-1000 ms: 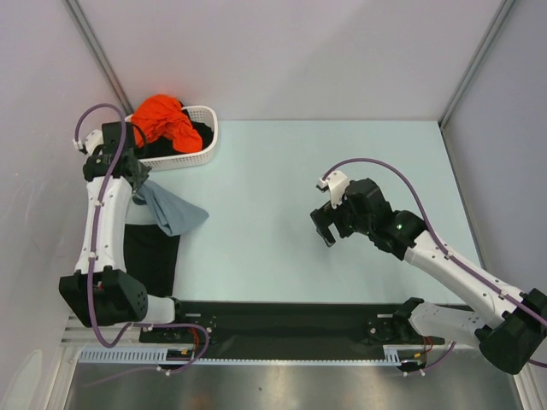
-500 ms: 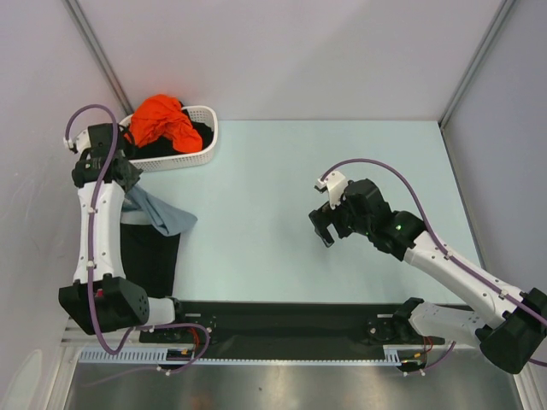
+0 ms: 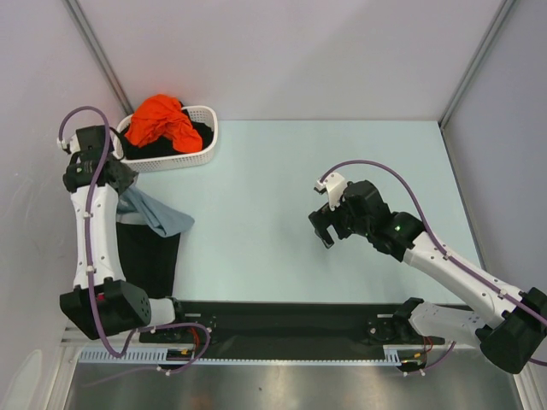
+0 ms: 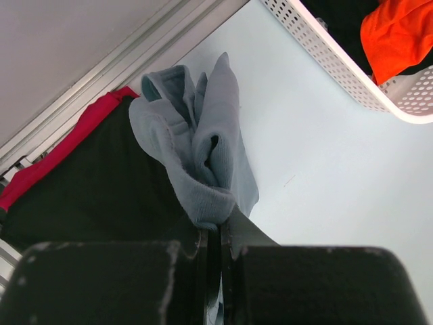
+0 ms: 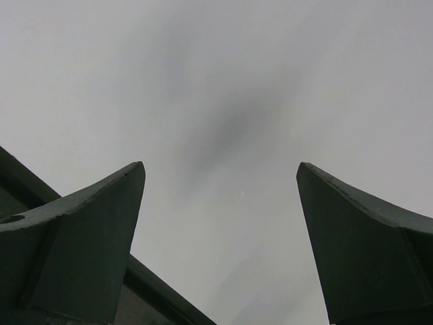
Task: Fold and stack the t-shirts
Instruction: Neatly place the folded tshirt to the corner
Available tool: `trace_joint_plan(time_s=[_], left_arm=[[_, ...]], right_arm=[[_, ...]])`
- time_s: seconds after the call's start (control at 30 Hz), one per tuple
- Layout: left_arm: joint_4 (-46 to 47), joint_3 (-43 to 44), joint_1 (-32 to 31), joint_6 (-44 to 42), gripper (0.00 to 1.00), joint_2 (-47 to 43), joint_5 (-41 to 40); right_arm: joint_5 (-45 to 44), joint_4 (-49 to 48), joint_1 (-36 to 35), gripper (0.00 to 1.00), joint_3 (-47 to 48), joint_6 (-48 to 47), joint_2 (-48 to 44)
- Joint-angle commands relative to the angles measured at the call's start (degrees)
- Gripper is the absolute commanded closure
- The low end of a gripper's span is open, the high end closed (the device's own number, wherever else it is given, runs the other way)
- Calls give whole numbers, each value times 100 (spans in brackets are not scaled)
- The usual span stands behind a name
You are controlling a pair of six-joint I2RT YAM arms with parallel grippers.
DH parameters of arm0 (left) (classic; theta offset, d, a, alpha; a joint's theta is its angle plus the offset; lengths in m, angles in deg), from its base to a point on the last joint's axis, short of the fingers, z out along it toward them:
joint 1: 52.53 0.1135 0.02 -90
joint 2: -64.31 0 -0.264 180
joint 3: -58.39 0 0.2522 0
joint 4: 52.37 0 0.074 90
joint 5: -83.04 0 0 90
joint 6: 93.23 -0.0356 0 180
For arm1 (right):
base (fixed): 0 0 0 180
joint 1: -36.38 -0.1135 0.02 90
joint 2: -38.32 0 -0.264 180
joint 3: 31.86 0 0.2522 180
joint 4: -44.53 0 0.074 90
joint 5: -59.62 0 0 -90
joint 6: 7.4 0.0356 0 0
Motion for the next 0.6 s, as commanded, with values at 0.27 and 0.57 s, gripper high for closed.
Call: trace_joint_plan(time_s=[0.27, 0.57], left_arm=[[294, 213, 280, -442, 99, -290, 214], [136, 344, 350, -494, 100, -352, 83]], right_arm=[[-26, -203, -34, 0, -14, -62, -50], [-70, -229, -122, 0, 12, -97, 47]])
